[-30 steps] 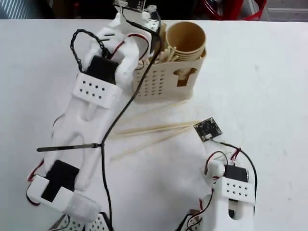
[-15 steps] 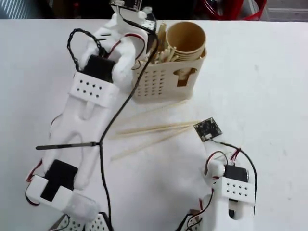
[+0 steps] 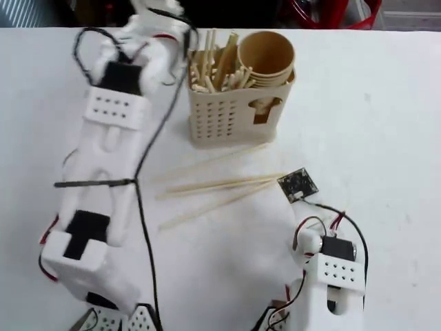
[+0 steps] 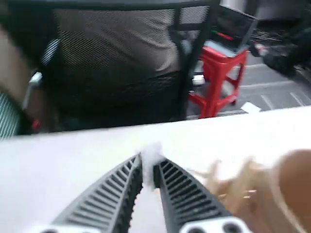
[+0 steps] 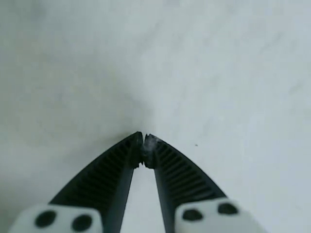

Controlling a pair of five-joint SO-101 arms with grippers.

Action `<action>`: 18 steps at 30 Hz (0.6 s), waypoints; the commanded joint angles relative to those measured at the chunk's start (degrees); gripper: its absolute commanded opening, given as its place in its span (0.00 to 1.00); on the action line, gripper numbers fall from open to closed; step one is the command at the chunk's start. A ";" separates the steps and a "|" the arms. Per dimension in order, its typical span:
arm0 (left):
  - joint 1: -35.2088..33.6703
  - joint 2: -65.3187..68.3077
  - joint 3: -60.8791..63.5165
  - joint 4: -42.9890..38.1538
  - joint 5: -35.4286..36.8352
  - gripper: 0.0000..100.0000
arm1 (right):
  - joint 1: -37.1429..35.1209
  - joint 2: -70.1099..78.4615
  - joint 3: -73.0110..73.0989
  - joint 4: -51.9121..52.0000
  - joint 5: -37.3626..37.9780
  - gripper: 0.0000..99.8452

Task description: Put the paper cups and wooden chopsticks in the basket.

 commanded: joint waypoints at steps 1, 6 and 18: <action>-8.84 -3.82 -3.78 11.43 8.09 0.06 | 0.48 -0.75 -0.18 -4.00 0.53 0.02; -14.11 -1.27 7.74 22.59 7.38 0.06 | -0.66 -0.13 -5.45 -9.71 0.18 0.02; -22.11 6.99 27.87 -5.10 7.74 0.06 | -35.30 8.31 -34.46 19.82 13.01 0.14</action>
